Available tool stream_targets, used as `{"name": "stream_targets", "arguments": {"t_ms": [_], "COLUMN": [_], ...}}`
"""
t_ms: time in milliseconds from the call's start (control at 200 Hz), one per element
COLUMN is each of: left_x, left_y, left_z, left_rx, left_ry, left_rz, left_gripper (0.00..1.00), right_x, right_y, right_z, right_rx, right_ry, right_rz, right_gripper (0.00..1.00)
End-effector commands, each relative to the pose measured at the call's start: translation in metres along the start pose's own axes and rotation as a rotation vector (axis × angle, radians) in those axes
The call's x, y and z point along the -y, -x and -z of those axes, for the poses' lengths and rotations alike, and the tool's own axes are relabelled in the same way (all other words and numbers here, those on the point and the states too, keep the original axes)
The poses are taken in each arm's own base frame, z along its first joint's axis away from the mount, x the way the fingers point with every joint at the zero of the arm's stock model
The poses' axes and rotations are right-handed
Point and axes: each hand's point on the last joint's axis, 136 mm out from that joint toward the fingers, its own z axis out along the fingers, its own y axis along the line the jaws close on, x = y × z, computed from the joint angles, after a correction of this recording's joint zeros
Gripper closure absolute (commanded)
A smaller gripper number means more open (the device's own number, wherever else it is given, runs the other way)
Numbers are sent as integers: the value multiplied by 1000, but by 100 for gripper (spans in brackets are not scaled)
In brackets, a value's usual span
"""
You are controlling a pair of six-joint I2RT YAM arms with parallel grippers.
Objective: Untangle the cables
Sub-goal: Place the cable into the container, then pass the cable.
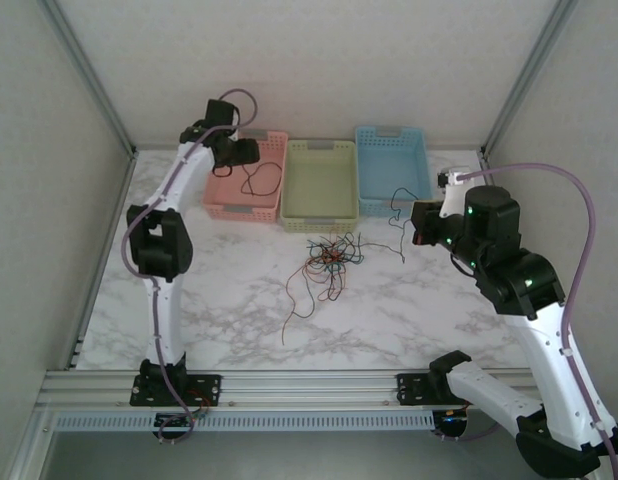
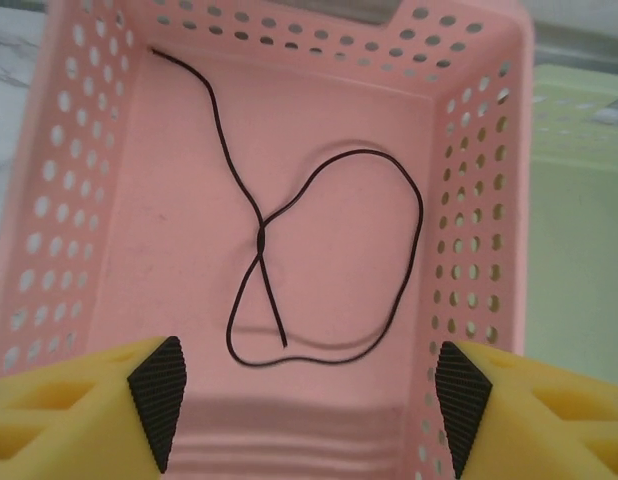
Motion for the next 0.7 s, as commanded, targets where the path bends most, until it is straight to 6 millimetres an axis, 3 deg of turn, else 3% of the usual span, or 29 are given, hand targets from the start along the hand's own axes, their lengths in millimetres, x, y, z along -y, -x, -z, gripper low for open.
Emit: {"name": "stream_targets", "arguments": {"t_ms": [0,160,210,310,390,456,606,696], "left_x": [11,9,0,-8,-6,15,48,57], "left_y": [49,56,48,21,-11,-42,-117,-155], "left_z": [96,198,223,258,268,272,263,251], "left_rx": [230,423,457,479,451,397,335,270], "left_ry": [-31,-54,-25,-72,-164,-317,-471,-482], "left_rz": [-13,-3,23,48,93,82,63,35], "left_gripper": [28,18,1,0,0,0,0,1], "right_x": [-3,-7,-9,-16,-32,-46,-70,-82], "right_y": [-3,-6,-5,-2,13,32,85,110], "right_z": [-6,-13,-15,-21,-20,-15,9,27], "right_rx": [-3,-20,-21,-27,-18,9,117,173], "right_ry": [20,48,58,91,162,224,314,365], "right_rz": [-26,-42,-50,-56,-41,-20,16,42], "right_gripper": [100,100,100,100,100,100,100,100]}}
